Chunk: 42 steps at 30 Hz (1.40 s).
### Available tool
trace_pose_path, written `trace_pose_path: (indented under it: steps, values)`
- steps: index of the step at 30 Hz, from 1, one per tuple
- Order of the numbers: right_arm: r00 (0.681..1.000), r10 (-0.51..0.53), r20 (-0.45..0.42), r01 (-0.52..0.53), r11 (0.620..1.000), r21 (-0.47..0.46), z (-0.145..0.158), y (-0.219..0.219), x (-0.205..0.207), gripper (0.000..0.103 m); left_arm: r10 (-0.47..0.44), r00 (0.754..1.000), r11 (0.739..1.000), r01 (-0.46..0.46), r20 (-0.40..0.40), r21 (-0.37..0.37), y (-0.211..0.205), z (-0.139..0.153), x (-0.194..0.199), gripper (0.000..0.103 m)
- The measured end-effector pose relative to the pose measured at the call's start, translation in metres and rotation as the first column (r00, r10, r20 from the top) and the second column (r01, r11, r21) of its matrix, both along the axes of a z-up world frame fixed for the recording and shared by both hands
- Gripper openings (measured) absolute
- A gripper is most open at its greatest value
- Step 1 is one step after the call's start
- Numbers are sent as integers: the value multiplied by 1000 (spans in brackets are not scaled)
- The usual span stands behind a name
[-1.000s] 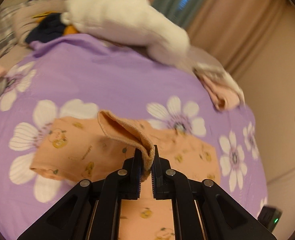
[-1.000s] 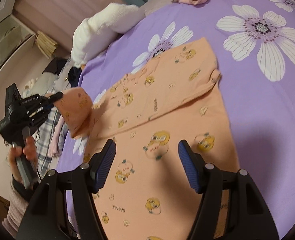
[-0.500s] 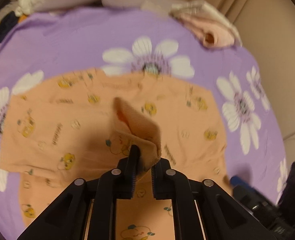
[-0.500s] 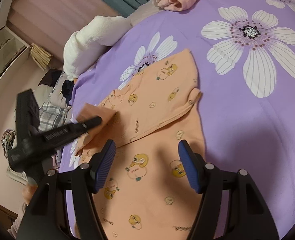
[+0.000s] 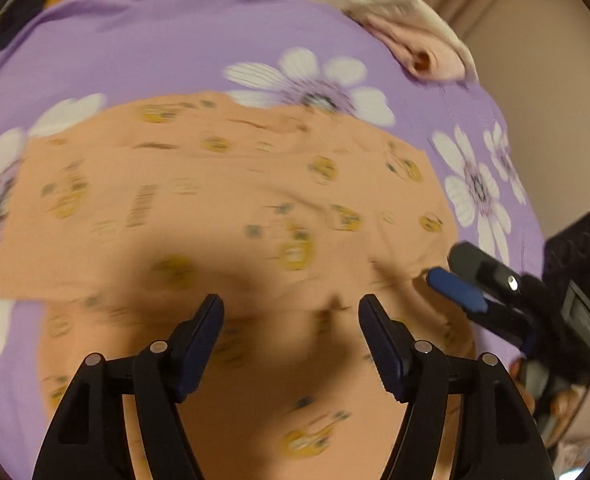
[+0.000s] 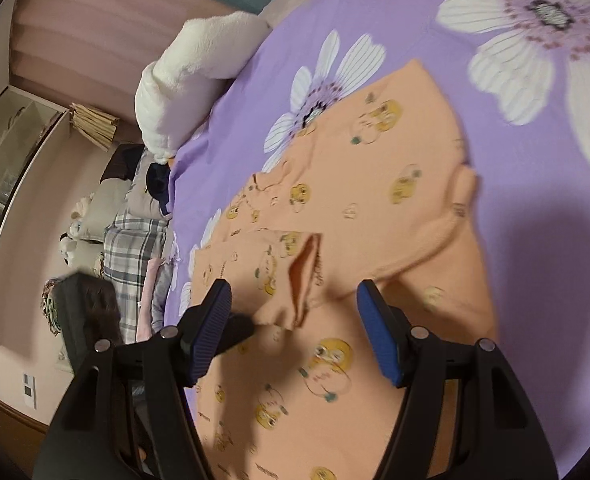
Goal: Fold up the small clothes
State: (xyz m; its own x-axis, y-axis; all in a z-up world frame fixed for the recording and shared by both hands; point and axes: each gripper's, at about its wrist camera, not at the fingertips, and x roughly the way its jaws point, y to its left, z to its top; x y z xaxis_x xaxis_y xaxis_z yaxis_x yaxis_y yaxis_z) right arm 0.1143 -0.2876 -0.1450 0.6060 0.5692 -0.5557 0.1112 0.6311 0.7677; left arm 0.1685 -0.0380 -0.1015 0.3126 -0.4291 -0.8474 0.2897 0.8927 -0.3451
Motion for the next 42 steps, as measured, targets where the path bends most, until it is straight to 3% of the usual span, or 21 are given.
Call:
trace_pose_path:
  steps: [5, 7, 10, 11, 12, 14, 18, 23, 31, 34, 37, 41, 42]
  values:
    - [998, 65, -9, -65, 998, -7, -3, 24, 29, 66, 144, 989, 990, -144, 32, -5, 69, 5, -8, 69]
    - [996, 63, -59, -66, 997, -51, -10, 32, 43, 63, 199, 980, 980, -198, 22, -18, 95, 3, -10, 69]
    - [993, 76, -89, -84, 992, -92, -18, 45, 58, 47, 259, 966, 965, -259, 9, -34, 121, -1, -13, 69]
    - [993, 82, -87, -92, 989, -116, -17, 50, 60, 38, 280, 960, 959, -279, 4, -39, 129, -2, -13, 69]
    - [992, 90, -87, -101, 986, -135, -16, 53, 63, 23, 296, 955, 954, -296, -1, -44, 136, -3, -14, 69]
    - [990, 105, -98, -124, 969, -213, -11, 62, 68, 7, 324, 946, 944, -324, -17, -56, 148, -6, -13, 69]
    - [995, 99, 17, -89, 952, -292, 26, 58, 63, 6, 344, 939, 935, -344, -22, -79, 157, -6, -13, 69]
    - [996, 65, 61, -39, 933, -357, 56, 33, 61, 6, 335, 942, 938, -334, -13, -94, 155, -3, -11, 69]
    - [999, 18, -35, -32, 898, -438, 26, 11, 69, 8, 287, 958, 956, -287, -8, -65, 127, -6, 10, 69]
    - [999, -6, -50, -22, 850, -526, 18, 12, 68, 8, 271, 963, 962, -271, 3, -39, 115, -5, 20, 69]
    - [998, -39, -46, 7, 830, -557, 17, 2, 68, 8, 251, 968, 968, -251, 20, -18, 104, -4, 28, 69]
    - [994, -91, -54, 38, 784, -620, 22, -5, 66, 32, 228, 973, 973, -229, 37, 10, 94, -6, 35, 69]
    - [994, -102, -26, 62, 771, -634, 26, -5, 63, 32, 223, 974, 975, -224, 42, 14, 92, -7, 36, 69]
